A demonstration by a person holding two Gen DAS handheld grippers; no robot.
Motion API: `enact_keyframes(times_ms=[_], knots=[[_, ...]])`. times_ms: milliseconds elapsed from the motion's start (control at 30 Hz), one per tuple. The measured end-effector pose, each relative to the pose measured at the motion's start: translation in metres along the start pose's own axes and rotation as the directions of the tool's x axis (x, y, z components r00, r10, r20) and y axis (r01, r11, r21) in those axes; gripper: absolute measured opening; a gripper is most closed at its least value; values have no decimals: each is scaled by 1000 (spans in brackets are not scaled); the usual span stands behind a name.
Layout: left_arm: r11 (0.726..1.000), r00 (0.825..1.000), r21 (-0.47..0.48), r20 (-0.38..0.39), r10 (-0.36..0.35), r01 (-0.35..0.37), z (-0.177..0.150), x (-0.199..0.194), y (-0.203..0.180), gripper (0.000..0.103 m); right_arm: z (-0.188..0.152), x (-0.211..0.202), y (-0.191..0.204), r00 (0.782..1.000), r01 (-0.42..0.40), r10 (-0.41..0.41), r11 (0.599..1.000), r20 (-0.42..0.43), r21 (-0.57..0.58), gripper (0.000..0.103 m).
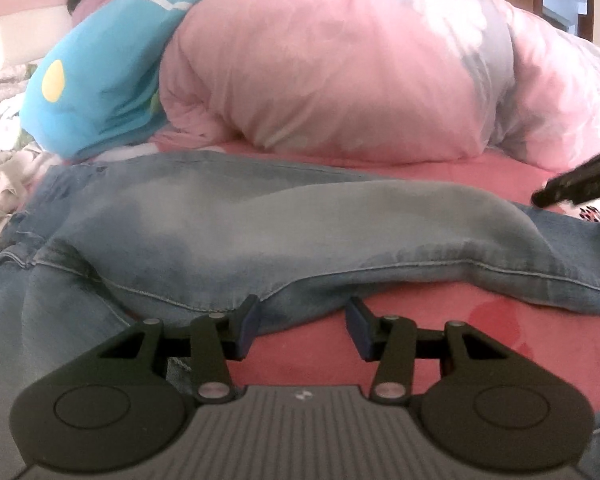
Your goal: Fold clothes
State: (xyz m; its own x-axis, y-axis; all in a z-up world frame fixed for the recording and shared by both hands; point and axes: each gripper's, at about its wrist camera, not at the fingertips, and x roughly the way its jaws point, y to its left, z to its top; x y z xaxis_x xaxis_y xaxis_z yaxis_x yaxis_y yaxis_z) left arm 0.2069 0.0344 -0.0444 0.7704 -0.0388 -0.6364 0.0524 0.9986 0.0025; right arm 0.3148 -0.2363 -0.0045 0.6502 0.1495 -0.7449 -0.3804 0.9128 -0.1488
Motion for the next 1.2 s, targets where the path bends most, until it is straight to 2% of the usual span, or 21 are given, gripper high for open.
enact_keyframes(times_ms=[167,233,300,367,467,567,700,833,933,1067,1200], knots=[[1000,1000,6,0,3,-3,-2,-1,0,50,-11,36,-10,998,-51,51,999,-46,11,47],[1000,1000,6,0,3,-3,-1,-1,0,50,-17,41,-12,997,-61,63,998,-47,31,47],[1000,1000,5,0,3,-3,-1,-1,0,50,-18,38,-11,996,-78,80,996,-46,52,38],[1000,1000,5,1,3,-3,-1,0,1,50,-18,34,-1,996,-74,74,997,-43,14,8],[1000,1000,4,2,3,-3,-1,0,1,50,-17,29,16,999,-31,29,997,-24,-75,2],[1000,1000,2,1,3,-3,-1,0,1,50,-11,26,17,1000,27,-26,997,14,-76,2],[1000,1000,3,1,4,-4,-1,1,1,50,-1,37,14,997,74,-72,996,41,-59,2],[1000,1000,5,-1,4,-4,-1,2,1,50,-2,67,12,997,83,-83,995,8,-51,3],[1000,1000,5,-1,3,-3,-1,1,2,50,-2,65,3,997,75,-75,997,21,28,6],[1000,1000,9,0,4,-4,-1,1,1,53,-2,39,-21,996,69,-77,982,38,175,26],[1000,1000,13,2,5,-5,-2,2,0,53,-19,-34,-48,988,34,-81,943,129,332,34]])
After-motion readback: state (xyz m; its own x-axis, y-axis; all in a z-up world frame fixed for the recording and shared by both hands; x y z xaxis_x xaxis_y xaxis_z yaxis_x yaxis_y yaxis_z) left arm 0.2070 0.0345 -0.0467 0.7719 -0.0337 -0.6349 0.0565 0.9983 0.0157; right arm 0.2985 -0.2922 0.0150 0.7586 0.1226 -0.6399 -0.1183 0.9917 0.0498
